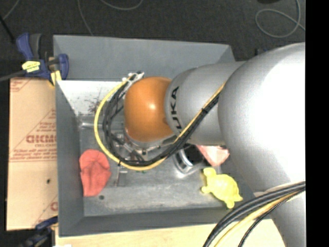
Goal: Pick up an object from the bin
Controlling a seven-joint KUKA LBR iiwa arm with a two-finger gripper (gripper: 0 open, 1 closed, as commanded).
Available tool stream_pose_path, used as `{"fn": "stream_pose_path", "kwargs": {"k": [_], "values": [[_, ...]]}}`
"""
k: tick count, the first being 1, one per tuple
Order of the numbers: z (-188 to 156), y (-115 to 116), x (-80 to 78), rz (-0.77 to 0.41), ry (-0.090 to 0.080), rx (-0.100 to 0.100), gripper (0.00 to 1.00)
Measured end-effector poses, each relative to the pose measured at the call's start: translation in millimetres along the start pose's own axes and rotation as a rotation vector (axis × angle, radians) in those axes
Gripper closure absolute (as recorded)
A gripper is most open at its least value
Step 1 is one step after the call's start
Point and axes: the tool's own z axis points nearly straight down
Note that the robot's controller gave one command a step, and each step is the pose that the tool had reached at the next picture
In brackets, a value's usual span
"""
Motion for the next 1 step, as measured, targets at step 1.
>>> {"fn": "stream_pose_path", "kwargs": {"k": [1], "values": [[6.5,16.9,11.2,0.248,0.005,-0.001,0.0]]}}
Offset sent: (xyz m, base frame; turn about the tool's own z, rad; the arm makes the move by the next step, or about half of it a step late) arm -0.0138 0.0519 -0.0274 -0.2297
